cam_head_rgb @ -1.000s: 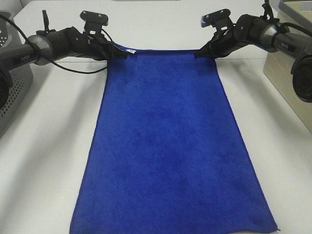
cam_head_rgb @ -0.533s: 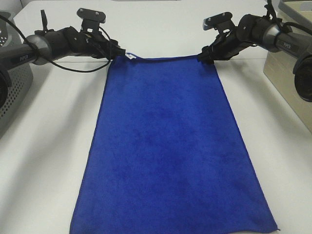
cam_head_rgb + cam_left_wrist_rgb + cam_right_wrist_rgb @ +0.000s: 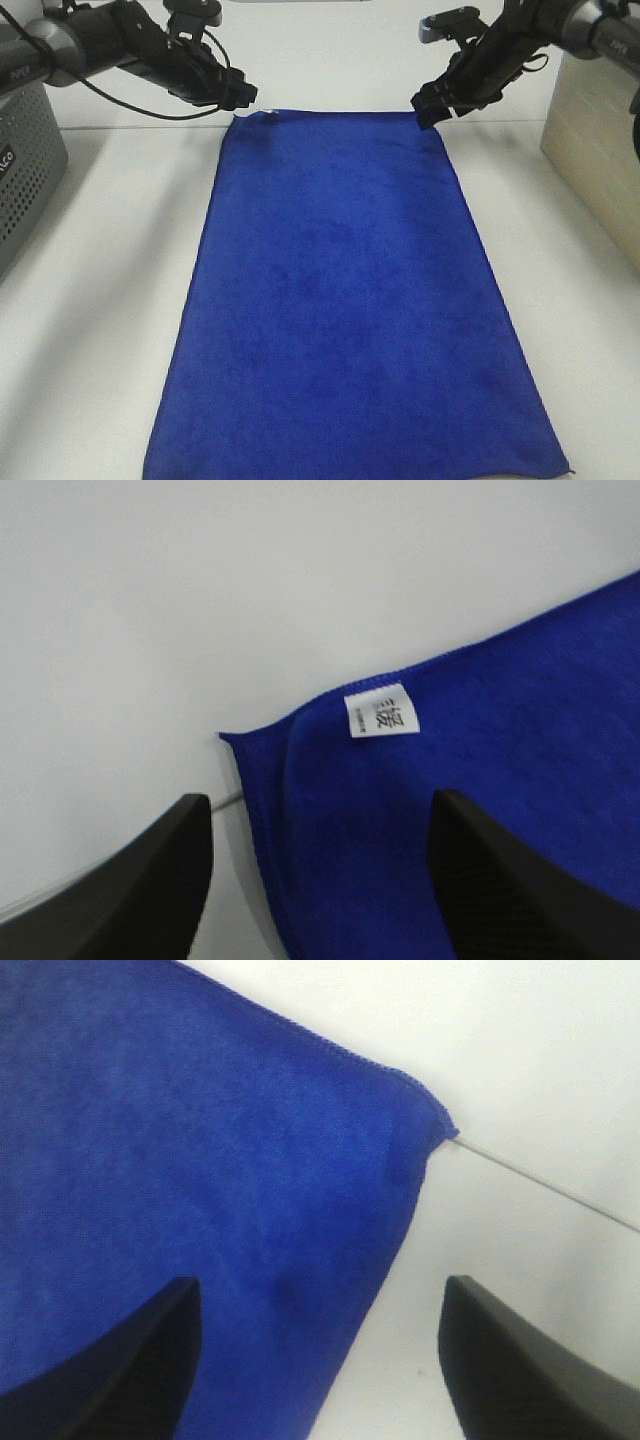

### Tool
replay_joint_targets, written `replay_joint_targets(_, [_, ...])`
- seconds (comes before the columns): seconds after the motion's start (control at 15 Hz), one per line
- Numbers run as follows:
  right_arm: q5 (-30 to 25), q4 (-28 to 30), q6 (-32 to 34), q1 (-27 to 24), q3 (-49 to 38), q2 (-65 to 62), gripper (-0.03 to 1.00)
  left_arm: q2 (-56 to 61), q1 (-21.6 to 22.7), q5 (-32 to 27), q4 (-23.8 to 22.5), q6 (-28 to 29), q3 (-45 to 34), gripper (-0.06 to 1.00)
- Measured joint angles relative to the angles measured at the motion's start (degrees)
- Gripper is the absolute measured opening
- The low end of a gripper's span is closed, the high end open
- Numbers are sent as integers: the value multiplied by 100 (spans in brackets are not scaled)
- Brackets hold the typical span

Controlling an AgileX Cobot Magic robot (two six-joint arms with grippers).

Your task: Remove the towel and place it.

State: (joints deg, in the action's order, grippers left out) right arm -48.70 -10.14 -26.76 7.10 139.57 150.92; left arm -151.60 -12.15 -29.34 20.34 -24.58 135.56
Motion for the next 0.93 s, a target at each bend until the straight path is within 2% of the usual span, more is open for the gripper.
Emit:
replay_joint_targets(0.13, [-705, 0, 143, 0, 0, -407, 67, 355, 0, -900, -418, 498, 0, 63])
replay_joint_targets(0.27, [-1381, -6, 441, 0, 0, -814, 67, 710, 0, -1885, -785, 1140, 0, 72])
replay_joint_targets(0.4, [-1954, -6, 745, 0, 0, -1220, 70, 1083, 0, -2481, -980, 1467, 0, 77])
replay_joint_targets(0.6, [-2080, 63, 1398, 0, 0, -1805, 81, 1667, 0, -2893, -1123, 1805, 0, 78])
replay_joint_targets(0.8, [-2103, 561, 1782, -17, 0, -2447, 83, 2235, 132, -3415, -1759, 2458, 11, 78])
replay_joint_targets(0.93, [-2103, 619, 1931, -132, 6, -2681, 83, 2441, 372, -3799, -2034, 2676, 11, 78])
